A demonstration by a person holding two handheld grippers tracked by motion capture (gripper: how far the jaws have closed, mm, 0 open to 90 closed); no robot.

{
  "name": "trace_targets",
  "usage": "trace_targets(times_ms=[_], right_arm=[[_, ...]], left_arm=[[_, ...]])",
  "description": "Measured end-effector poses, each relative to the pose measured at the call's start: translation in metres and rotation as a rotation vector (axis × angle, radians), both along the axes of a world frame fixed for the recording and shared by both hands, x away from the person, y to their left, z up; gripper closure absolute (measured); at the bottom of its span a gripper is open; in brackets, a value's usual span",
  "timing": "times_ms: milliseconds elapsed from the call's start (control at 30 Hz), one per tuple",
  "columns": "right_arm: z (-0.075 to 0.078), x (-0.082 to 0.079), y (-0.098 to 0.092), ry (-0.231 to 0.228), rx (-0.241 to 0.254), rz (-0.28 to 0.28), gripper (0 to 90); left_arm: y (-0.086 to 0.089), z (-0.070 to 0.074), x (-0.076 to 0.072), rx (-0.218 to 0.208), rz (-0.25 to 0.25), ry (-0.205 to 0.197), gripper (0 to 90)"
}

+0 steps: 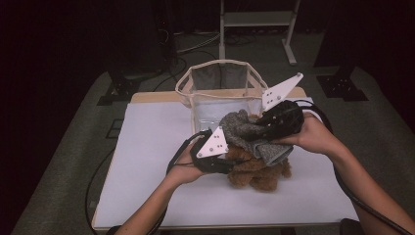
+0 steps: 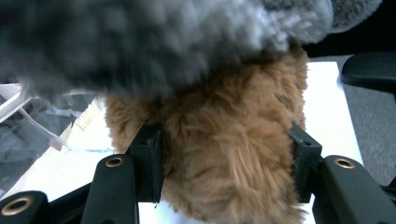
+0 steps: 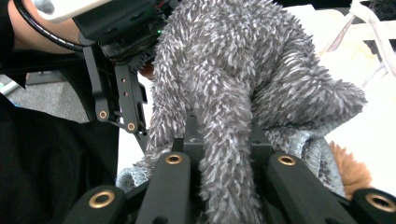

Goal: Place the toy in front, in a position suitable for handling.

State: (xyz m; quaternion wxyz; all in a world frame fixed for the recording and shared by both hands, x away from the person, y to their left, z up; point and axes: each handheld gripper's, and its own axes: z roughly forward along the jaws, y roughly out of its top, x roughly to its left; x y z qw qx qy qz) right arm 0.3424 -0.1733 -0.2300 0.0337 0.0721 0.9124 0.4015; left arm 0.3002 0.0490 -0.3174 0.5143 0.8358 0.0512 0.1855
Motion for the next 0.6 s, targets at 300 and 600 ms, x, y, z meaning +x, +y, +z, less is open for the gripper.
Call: trace_targets(times_ms=[300, 600], right_arm=[[0.009, 0.008, -0.018, -0.028, -0.012, -0.072, 75.8], [0.002, 0.003, -0.003, 0.003, 0.022, 0.001, 75.8]], left_arm=[[0.0, 0.002, 0.0, 0.002, 0.002, -0.006, 44.2], [-0.003, 0.005, 0.0, 0.016, 0.006, -0.014, 44.2]])
